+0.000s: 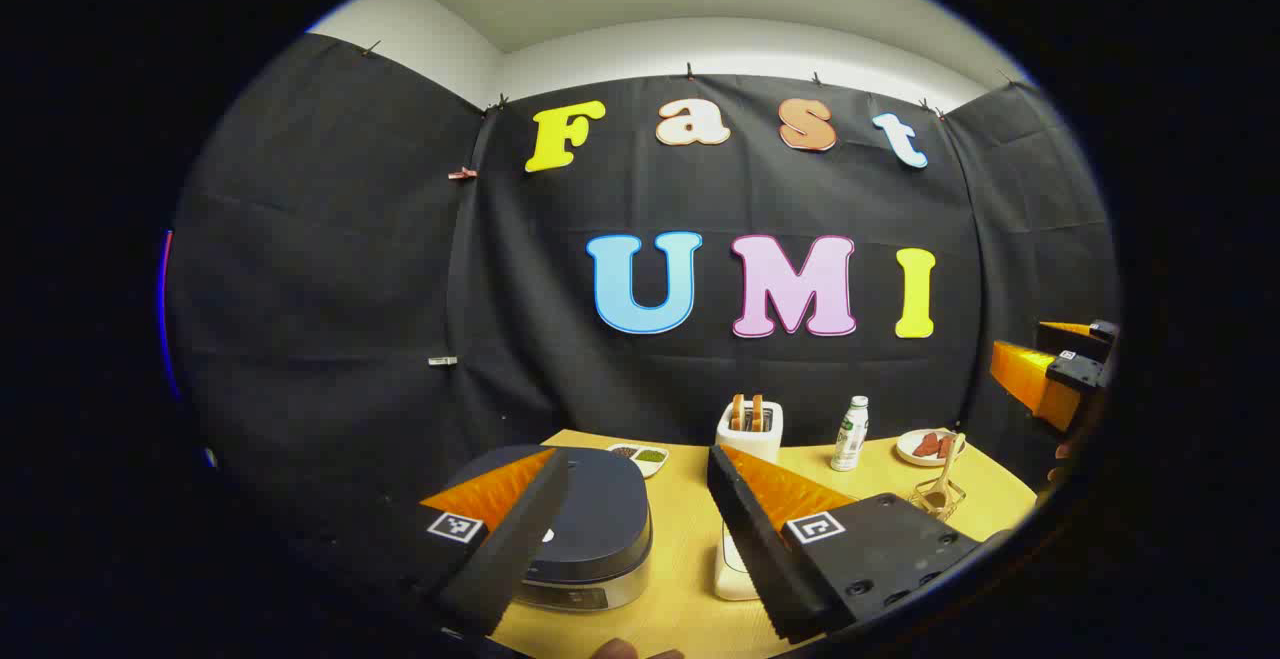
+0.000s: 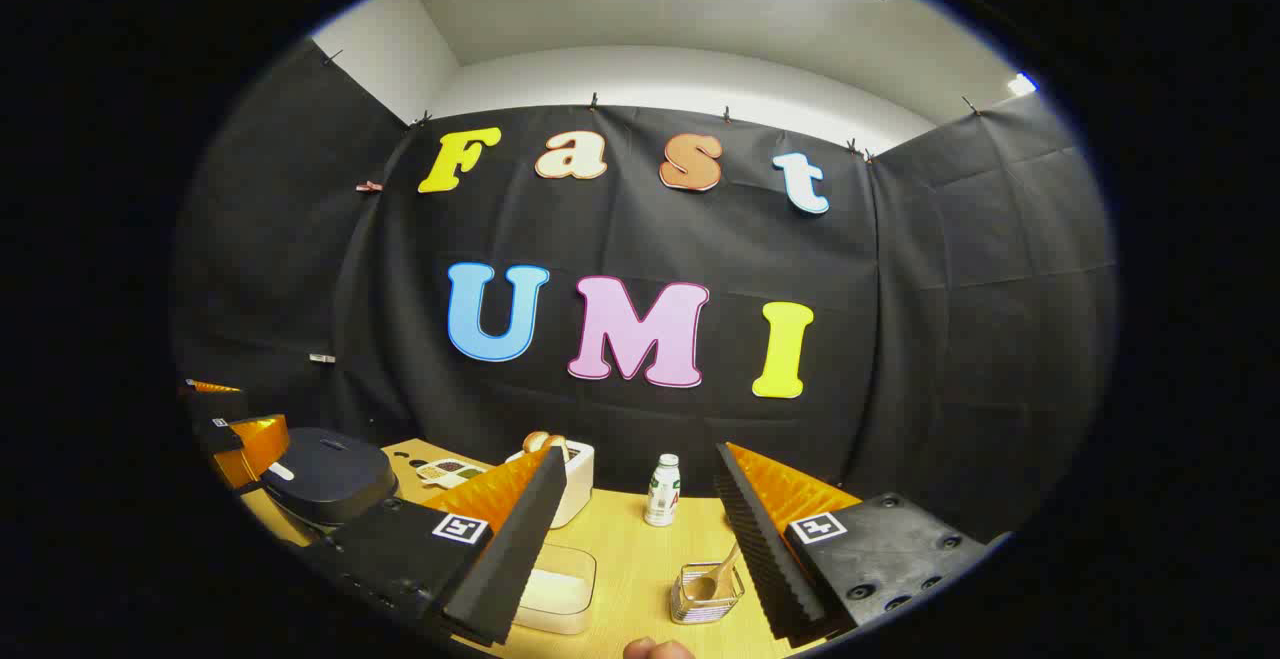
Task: Close the left gripper, press the button to open the rice cooker; take a wooden spoon from the chopstick holder with the right hand, scoop a spoonful of rice and pour it into the rice cooker, then put the wooden spoon back into the chopstick holder.
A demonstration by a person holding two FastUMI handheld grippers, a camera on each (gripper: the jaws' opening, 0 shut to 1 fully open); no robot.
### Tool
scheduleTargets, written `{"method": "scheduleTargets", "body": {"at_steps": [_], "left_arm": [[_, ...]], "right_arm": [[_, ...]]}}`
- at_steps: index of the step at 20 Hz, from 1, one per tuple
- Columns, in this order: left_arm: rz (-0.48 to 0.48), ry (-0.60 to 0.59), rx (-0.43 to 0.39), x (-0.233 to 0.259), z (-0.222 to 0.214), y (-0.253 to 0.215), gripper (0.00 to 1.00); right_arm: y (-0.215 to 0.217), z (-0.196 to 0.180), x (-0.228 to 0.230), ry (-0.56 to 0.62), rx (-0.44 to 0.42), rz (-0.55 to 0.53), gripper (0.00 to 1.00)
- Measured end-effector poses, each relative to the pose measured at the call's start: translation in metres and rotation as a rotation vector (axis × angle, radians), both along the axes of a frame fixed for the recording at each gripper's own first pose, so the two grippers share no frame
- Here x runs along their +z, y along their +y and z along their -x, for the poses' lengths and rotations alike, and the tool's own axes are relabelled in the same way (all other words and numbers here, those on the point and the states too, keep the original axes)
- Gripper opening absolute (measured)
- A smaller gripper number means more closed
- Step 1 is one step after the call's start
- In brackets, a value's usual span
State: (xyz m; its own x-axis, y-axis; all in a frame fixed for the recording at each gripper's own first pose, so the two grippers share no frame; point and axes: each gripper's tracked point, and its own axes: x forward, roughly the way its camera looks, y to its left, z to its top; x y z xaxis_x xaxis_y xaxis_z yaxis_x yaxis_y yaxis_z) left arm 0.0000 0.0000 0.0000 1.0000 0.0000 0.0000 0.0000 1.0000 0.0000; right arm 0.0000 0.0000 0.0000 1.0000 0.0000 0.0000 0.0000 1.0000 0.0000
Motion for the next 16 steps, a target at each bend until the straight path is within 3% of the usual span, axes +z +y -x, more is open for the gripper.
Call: {"method": "scheduleTargets", "body": {"at_steps": [8,16], "left_arm": [[-0.023,-0.016,0.047,0.004,0.007,0.013,0.94],[-0.023,0.010,0.055,-0.001,0.023,0.016,0.94]], "right_arm": [[0.007,0.000,0.009,-0.031,0.039,0.052,0.94],[0.005,0.014,0.005,-0.011,0.034,0.025,0.94]]}}
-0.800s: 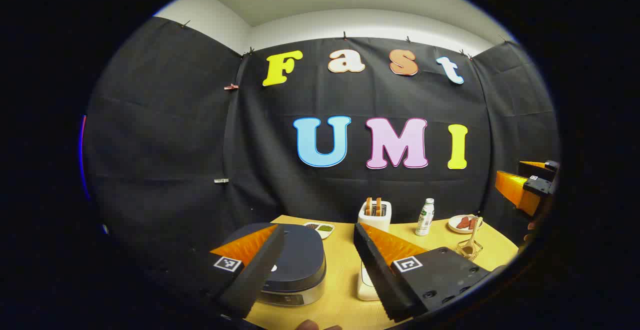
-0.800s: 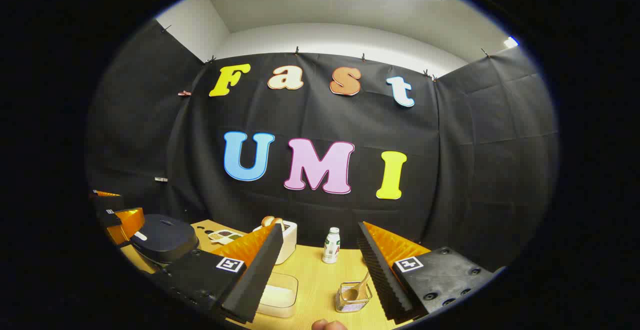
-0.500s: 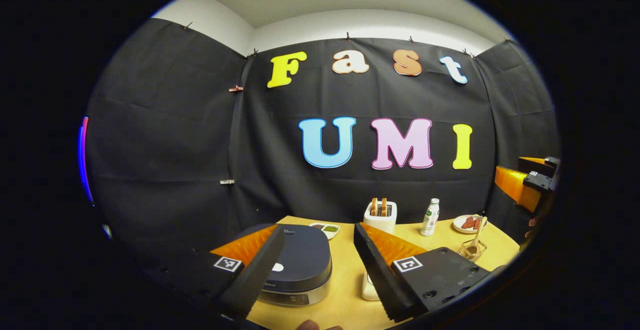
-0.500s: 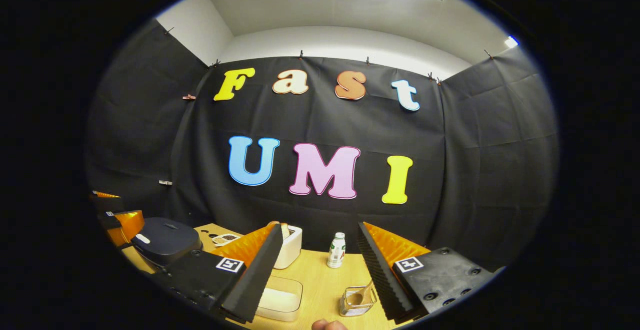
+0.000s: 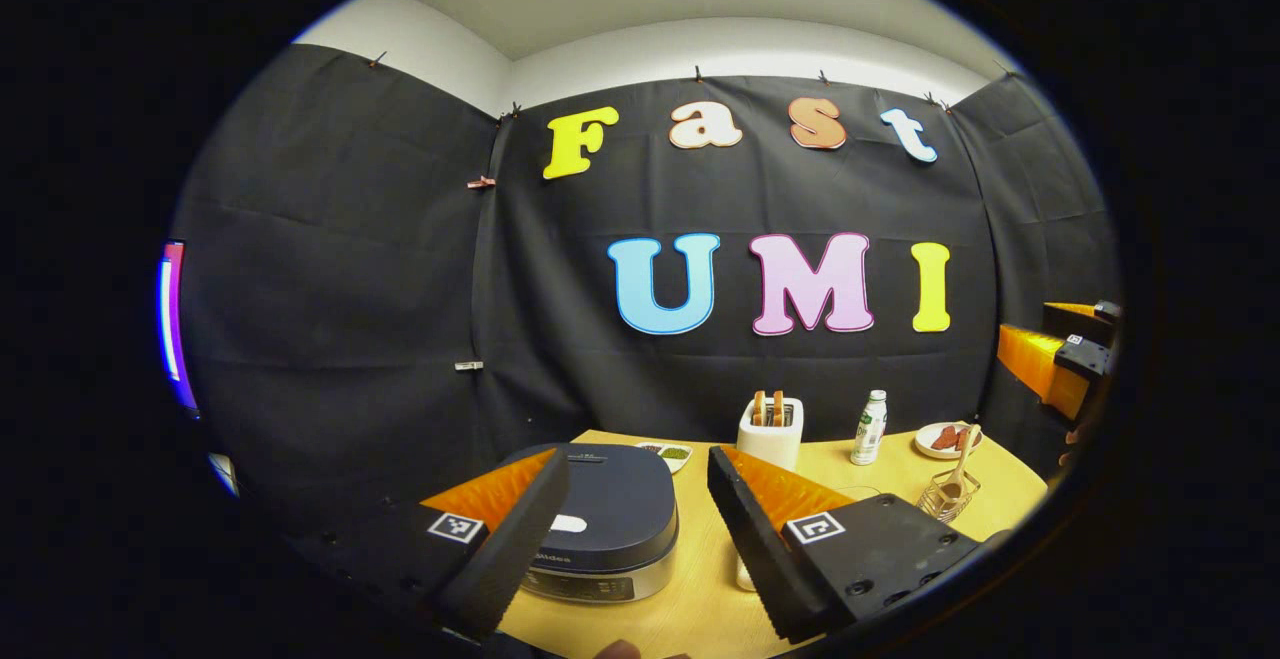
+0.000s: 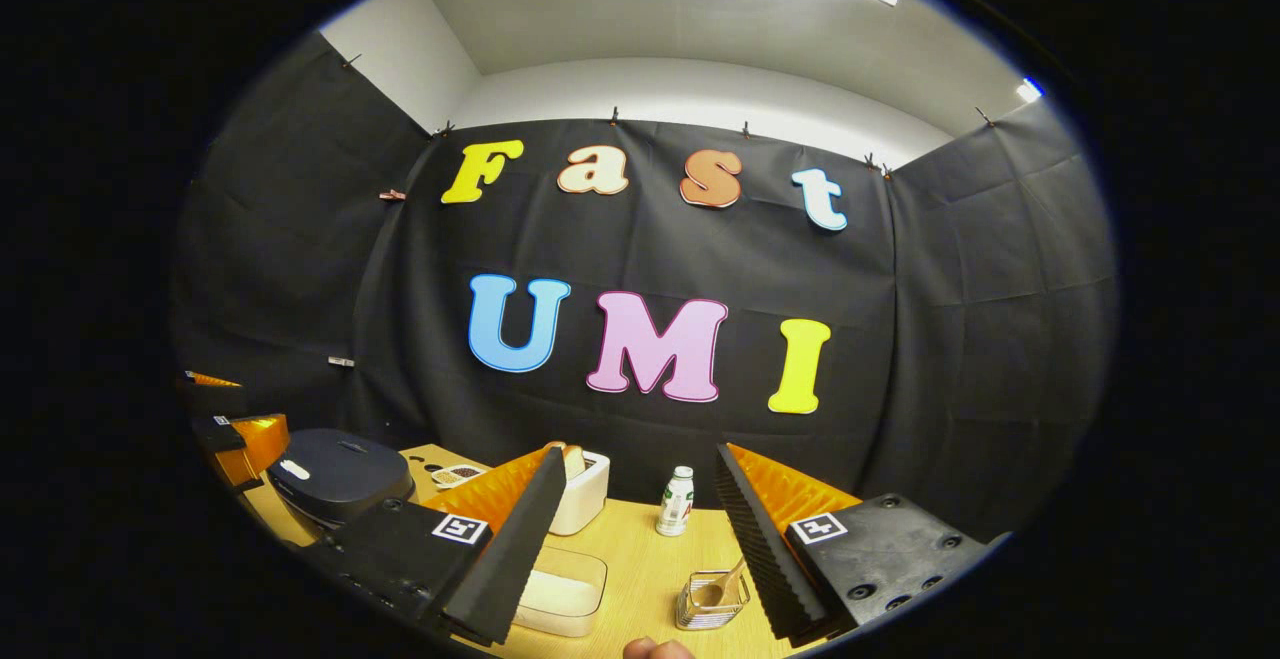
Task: Close the left gripper, press the button to open the rice cooker; take a wooden spoon from the chopstick holder with the right hand, scoop a spoonful of rice and pour it into the rice cooker, then put the wooden spoon back into the chopstick holder.
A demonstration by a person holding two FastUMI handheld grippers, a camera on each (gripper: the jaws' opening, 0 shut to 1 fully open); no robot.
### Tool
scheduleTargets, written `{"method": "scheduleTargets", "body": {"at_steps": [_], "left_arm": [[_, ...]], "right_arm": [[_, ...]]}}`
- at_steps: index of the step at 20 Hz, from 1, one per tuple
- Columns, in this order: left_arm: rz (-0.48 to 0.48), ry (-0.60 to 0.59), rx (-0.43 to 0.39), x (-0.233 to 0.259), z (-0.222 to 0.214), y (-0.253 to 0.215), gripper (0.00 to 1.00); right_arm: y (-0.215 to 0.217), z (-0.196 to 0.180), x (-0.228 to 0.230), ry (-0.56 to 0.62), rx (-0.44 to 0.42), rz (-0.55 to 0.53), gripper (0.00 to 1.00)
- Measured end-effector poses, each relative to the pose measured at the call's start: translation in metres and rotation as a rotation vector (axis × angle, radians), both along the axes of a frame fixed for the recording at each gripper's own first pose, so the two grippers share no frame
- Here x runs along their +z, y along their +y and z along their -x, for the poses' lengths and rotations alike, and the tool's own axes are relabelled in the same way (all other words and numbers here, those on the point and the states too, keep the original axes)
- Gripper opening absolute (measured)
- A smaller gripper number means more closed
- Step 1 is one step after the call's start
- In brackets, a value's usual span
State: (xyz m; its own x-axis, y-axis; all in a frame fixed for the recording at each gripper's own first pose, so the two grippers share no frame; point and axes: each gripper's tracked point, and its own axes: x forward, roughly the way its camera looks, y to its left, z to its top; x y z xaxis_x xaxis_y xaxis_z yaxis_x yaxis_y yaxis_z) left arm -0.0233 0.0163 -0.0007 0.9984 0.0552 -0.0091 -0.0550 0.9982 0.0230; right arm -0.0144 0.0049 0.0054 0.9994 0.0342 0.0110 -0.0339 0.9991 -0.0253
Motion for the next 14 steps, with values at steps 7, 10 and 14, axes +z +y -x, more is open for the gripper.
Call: {"method": "scheduleTargets", "body": {"at_steps": [7,10,14], "left_arm": [[-0.023,-0.013,0.004,0.009,0.001,0.010,0.92],[-0.032,0.011,0.022,0.003,-0.006,0.018,0.69],[-0.011,0.031,0.066,-0.004,-0.016,0.035,0.23]], "right_arm": [[0.006,0.007,-0.003,0.021,0.008,-0.013,0.94],[0.009,0.005,-0.003,0.021,0.013,-0.017,0.94],[0.011,0.001,-0.001,0.013,0.015,-0.009,0.94]]}}
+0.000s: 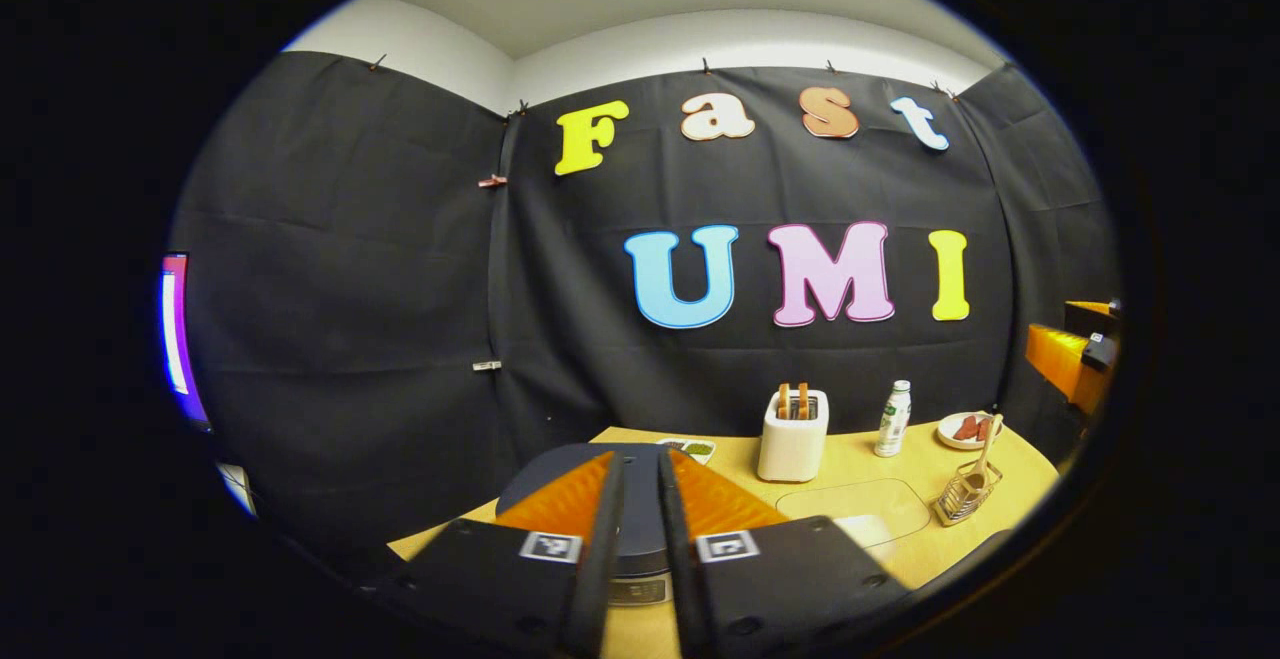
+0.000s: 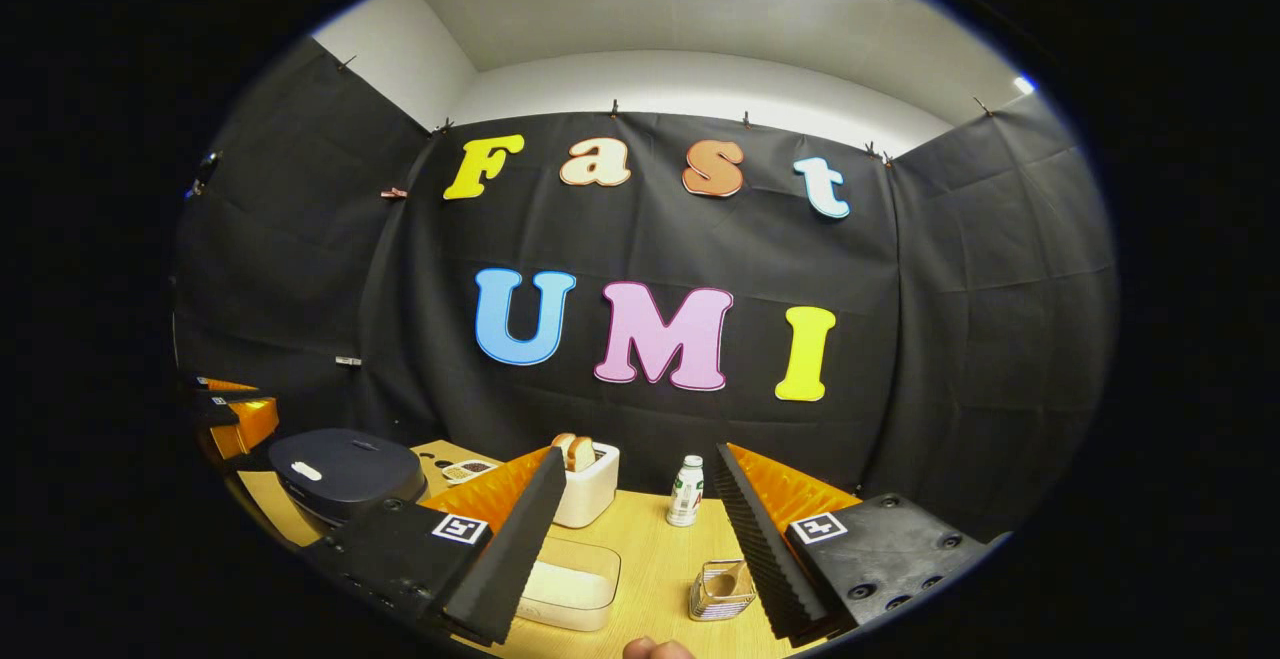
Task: Close the left gripper, press the button to open the rice cooker; take a wooden spoon from the chopstick holder with the right hand, scoop a spoonful of rice and pour it into the rice cooker, then put the wooden spoon back into the chopstick holder.
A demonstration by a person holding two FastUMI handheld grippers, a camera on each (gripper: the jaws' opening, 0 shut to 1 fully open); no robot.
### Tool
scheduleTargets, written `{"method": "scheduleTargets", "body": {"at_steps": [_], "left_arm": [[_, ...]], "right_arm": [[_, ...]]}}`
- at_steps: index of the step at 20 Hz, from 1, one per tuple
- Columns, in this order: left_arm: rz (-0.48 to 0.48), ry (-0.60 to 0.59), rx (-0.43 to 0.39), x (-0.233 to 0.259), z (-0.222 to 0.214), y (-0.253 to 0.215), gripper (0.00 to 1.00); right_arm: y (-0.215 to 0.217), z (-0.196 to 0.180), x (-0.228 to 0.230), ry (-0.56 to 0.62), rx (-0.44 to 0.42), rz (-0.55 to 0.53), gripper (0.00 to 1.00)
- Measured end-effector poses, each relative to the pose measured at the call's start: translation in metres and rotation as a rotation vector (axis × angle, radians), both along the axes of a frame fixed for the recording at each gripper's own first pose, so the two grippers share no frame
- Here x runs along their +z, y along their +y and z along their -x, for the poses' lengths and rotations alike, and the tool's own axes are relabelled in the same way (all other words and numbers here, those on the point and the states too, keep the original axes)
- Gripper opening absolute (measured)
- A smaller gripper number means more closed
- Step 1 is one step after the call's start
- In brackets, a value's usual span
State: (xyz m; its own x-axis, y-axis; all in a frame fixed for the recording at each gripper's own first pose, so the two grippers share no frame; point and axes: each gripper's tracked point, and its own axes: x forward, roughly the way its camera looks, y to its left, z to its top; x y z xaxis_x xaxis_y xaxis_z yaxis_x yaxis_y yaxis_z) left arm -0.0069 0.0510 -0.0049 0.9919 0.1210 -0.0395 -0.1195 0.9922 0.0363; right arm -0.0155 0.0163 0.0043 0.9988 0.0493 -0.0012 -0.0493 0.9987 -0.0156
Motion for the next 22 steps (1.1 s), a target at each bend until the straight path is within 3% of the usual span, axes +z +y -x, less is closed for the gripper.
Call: {"method": "scheduleTargets", "body": {"at_steps": [1,8,13,22], "left_arm": [[0.022,0.010,0.001,-0.003,0.001,0.000,0.07],[0.108,0.087,-0.007,-0.037,-0.030,0.017,0.06],[0.173,0.147,0.036,-0.066,-0.061,0.046,0.05],[0.326,0.274,0.034,-0.122,-0.071,0.047,0.05]], "right_arm": [[-0.001,-0.002,0.001,-0.001,-0.002,0.002,0.94],[0.005,-0.015,0.001,-0.010,-0.001,0.014,0.94],[0.017,-0.023,-0.004,0.004,0.026,0.003,0.95],[0.021,-0.039,-0.011,0.016,0.024,0.021,0.95]]}}
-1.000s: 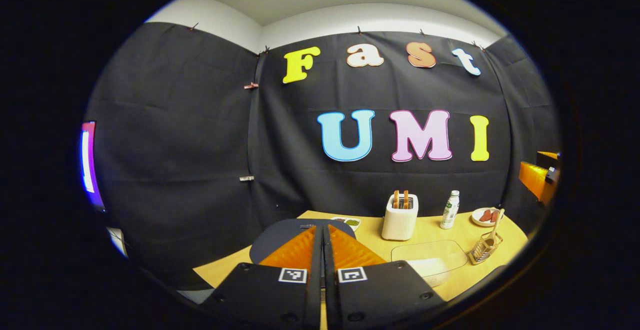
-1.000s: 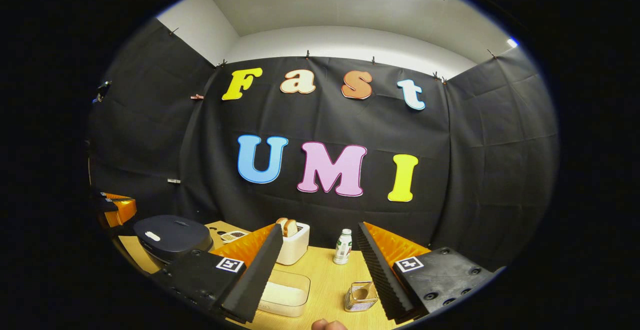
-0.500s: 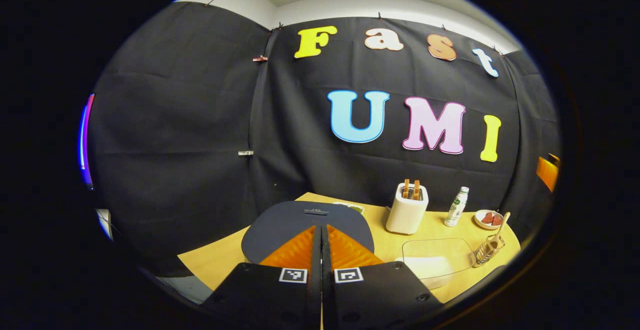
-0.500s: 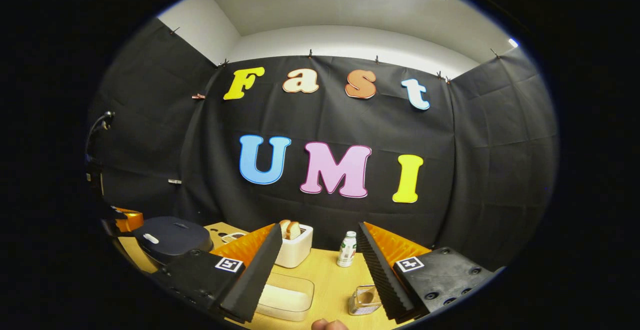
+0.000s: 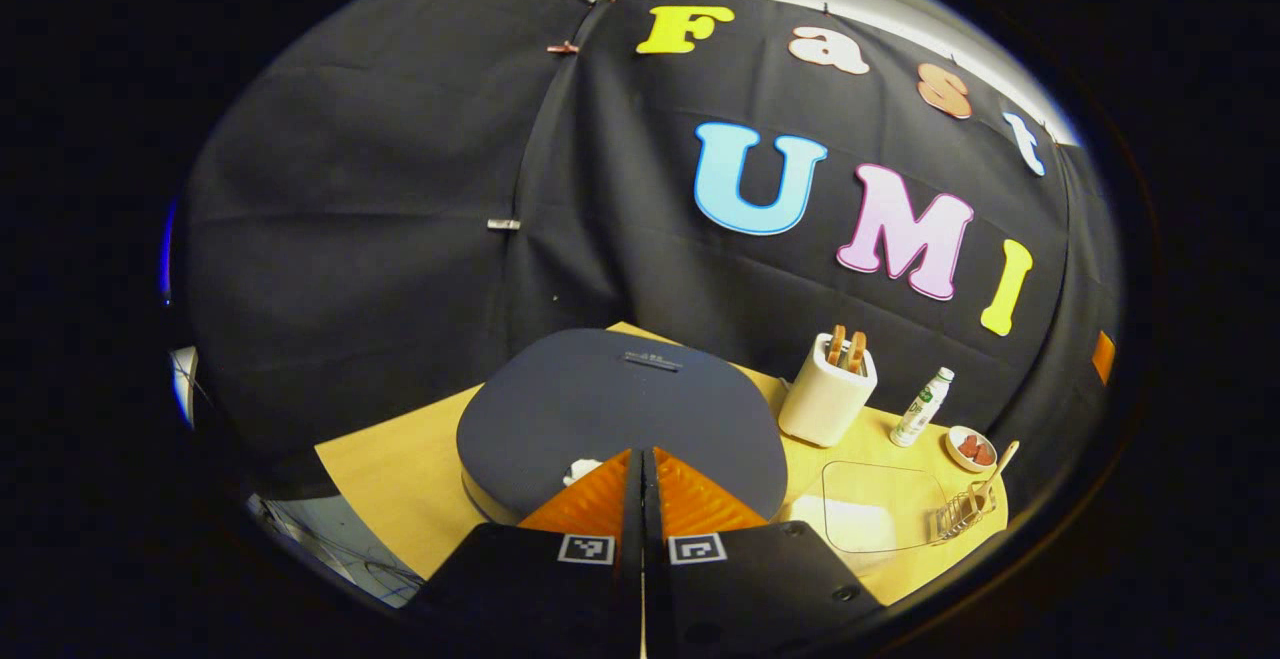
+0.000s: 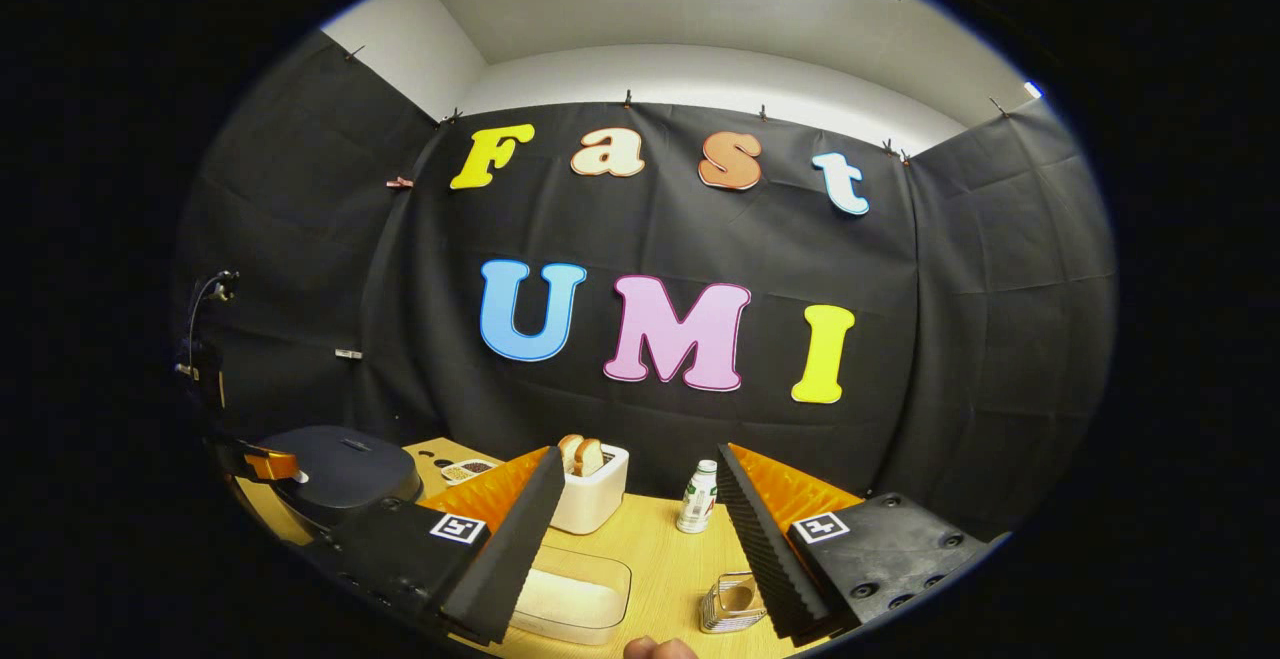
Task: Close the left gripper, press the button to open the rice cooker; take a wooden spoon from the chopstick holder with the right hand, scoop a spoonful of rice and pour it into the rice cooker, then put the wooden spoon back into the chopstick holder.
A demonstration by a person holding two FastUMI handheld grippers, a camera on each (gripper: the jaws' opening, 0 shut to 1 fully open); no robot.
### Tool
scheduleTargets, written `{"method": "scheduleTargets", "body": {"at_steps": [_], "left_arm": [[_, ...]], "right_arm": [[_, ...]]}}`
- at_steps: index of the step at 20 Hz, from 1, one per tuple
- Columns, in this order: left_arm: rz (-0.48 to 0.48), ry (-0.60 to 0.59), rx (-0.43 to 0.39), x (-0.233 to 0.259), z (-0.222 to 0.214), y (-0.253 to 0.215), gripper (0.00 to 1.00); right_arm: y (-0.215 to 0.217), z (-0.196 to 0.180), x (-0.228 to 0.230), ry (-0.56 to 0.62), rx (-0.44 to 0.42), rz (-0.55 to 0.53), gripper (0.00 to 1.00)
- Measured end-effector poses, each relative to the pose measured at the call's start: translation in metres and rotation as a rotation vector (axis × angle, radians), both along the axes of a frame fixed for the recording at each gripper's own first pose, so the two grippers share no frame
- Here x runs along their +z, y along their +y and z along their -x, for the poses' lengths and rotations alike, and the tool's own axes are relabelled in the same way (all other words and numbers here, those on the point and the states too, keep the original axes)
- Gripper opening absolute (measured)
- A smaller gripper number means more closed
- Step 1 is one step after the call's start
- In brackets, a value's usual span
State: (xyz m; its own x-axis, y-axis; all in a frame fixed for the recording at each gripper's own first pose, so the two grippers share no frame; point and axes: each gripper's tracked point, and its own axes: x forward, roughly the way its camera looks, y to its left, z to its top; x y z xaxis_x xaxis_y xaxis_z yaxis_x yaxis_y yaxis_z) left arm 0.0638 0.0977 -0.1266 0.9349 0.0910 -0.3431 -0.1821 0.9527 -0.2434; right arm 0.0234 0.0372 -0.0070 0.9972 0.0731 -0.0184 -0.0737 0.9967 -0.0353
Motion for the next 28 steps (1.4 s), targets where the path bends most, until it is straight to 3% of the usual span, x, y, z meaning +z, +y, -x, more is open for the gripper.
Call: {"method": "scheduleTargets", "body": {"at_steps": [4,9,12,23,26,28], "left_arm": [[-0.006,-0.021,-0.018,-0.001,-0.004,0.001,0.06],[0.057,-0.044,0.001,-0.003,-0.006,0.003,0.06],[0.017,-0.037,0.006,-0.009,-0.007,0.002,0.07],[0.005,-0.034,0.070,-0.007,-0.005,0.005,0.06],[0.007,-0.045,0.079,-0.005,-0.001,0.002,0.08],[-0.029,-0.061,0.073,0.004,0.006,-0.003,0.15]], "right_arm": [[0.000,-0.004,0.000,-0.005,0.004,0.008,0.95],[0.003,-0.003,-0.002,0.005,0.020,-0.020,0.95],[-0.002,-0.002,-0.003,0.008,0.017,-0.018,0.96],[-0.020,0.003,-0.001,0.010,-0.011,-0.037,0.96],[-0.023,0.005,-0.002,0.012,-0.008,-0.035,0.96],[-0.025,0.007,-0.003,0.016,-0.005,-0.038,0.96]]}}
